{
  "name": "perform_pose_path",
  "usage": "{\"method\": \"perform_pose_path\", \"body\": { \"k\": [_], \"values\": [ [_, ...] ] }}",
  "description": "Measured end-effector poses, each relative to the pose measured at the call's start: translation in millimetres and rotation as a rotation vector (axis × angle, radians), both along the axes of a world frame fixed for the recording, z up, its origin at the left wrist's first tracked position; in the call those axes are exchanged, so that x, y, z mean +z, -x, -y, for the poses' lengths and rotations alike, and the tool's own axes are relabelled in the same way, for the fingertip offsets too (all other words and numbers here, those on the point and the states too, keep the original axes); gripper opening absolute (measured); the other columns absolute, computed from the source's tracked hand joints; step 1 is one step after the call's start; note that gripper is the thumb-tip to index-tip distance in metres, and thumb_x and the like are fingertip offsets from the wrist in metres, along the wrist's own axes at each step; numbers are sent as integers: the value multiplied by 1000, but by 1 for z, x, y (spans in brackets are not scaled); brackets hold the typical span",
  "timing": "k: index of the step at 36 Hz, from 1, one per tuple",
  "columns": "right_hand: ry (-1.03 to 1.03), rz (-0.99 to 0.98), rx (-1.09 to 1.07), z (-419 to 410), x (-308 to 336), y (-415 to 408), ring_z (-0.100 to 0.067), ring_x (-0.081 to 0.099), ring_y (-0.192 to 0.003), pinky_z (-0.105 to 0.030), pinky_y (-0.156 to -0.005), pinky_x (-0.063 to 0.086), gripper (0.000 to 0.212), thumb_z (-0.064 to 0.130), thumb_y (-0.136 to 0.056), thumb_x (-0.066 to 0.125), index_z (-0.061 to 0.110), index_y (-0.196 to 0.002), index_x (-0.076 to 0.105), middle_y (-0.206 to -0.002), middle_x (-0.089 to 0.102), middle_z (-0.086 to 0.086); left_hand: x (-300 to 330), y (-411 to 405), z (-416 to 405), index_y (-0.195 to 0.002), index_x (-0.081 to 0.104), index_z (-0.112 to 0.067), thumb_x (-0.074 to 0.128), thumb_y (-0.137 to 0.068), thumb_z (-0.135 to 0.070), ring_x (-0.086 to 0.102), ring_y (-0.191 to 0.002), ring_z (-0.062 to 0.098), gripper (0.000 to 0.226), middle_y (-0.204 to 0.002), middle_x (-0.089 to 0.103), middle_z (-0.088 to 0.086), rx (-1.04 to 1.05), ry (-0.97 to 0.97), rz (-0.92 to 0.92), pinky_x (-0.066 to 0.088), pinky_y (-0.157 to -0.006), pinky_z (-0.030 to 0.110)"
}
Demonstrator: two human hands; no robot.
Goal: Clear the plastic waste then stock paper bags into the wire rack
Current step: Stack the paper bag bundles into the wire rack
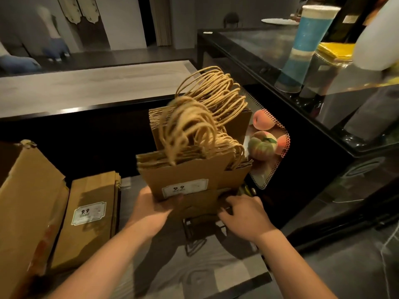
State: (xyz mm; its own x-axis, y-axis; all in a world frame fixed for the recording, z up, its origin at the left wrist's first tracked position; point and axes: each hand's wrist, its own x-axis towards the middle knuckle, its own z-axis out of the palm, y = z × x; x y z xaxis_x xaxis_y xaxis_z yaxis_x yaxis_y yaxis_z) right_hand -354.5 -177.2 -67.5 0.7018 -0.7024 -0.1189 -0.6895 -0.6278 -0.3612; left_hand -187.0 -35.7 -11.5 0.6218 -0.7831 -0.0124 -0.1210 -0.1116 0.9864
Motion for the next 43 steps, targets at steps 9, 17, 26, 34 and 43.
{"method": "perform_pose_path", "body": {
  "k": [9, 17, 26, 34, 43],
  "values": [
    [-71, -39, -18, 0, 3, -1, -22, 48, -115, -38, -96, 31, 30, 50, -90, 46, 31, -100, 67, -104, 67, 6, -9, 0, -2, -93, 60, -31, 75, -76, -5, 63, -81, -7, 34, -81, 70, -20, -49, -18, 75, 47, -75, 9],
    [-136, -22, -55, -3, 7, -3, -24, 43, -121, -41, -104, 30, 37, 49, -94, 43, 25, -113, 65, -110, 65, 4, -32, 14, 9, -97, 60, -34, 73, -83, -8, 58, -102, 5, 32, -101, 65, -16, 9, -174, -10, 40, -93, 22],
    [-289, 195, -216, -8, -10, 5, -15, 53, -104, -41, -96, 47, 21, 42, -85, 51, 26, -96, 60, -102, 58, 6, -49, 39, 14, -108, 54, -33, 70, -85, -17, 54, -107, 7, 32, -104, 59, -18, 76, -141, -109, 41, -86, 18],
    [-213, 337, -410, -29, 0, 3, -26, 40, -129, -39, -108, 39, 48, 24, -92, 59, 11, -135, 41, -138, 40, -7, -32, 37, 9, -104, 47, -35, 55, -95, -16, 47, -86, -13, 23, -95, 50, -24, 58, -194, 311, 35, -69, 3],
    [-418, 807, -457, -34, 21, -2, -16, 36, -140, -42, -115, 34, 80, 4, -91, 60, 32, -152, 15, -154, 35, -1, -21, 52, 0, -129, 45, -15, 52, -95, -15, 45, -110, 9, 35, -116, 43, -7, 157, -116, 447, 39, -100, 28]
  ]
}}
